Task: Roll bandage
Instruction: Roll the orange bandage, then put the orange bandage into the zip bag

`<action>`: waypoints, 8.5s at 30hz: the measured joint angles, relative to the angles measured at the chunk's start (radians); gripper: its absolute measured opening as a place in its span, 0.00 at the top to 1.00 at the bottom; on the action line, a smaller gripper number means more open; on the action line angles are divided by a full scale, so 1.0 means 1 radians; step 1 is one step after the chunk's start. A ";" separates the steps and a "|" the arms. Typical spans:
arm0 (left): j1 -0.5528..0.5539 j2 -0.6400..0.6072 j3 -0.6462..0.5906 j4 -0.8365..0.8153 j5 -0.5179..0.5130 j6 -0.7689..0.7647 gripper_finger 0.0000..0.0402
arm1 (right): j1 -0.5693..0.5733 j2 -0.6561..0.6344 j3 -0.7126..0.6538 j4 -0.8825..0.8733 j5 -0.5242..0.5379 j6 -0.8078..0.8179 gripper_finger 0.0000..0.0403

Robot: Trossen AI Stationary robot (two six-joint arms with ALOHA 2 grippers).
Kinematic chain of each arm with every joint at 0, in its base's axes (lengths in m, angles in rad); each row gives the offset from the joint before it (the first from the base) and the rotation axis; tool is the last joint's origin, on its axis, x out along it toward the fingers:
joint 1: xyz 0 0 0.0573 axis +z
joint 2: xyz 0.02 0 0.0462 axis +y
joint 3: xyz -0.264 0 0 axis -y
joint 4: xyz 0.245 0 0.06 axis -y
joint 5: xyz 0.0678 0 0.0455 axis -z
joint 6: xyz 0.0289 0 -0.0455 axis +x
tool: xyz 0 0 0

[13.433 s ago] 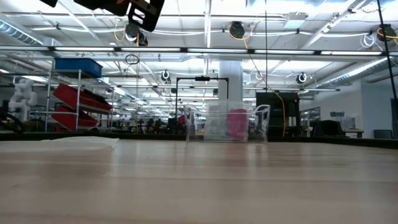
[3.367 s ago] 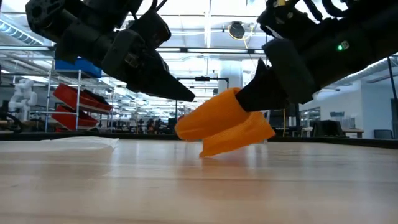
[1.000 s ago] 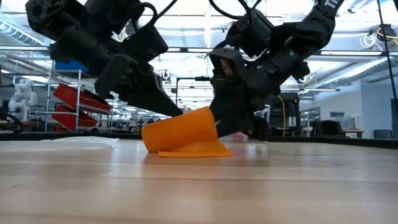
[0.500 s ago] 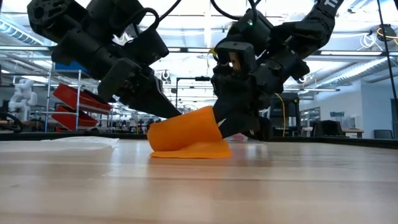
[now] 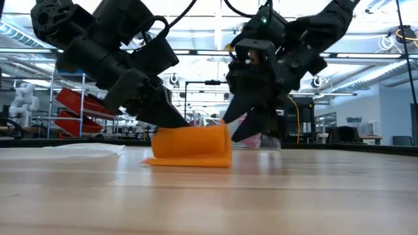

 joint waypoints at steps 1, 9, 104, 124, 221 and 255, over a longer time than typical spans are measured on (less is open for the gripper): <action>-0.001 0.001 0.000 0.001 0.004 -0.001 0.95 | -0.005 -0.019 0.002 -0.033 0.003 0.000 0.54; -0.015 0.000 0.000 0.011 0.014 -0.014 0.95 | -0.004 -0.150 0.001 -0.202 0.180 -0.018 0.55; -0.171 -0.133 0.000 -0.169 0.121 0.030 0.95 | 0.389 0.268 0.163 0.524 0.270 -0.294 0.66; -0.171 -0.133 0.000 -0.233 0.120 0.029 0.95 | 0.390 0.330 0.164 0.471 0.699 -0.275 0.76; -0.170 -1.045 -0.213 -0.773 -0.303 -0.207 0.95 | 0.214 0.615 0.903 -0.335 1.125 -0.979 1.00; 0.026 -0.719 -0.336 -0.140 0.175 -0.154 0.99 | 0.528 0.579 0.790 -1.708 1.897 0.572 1.00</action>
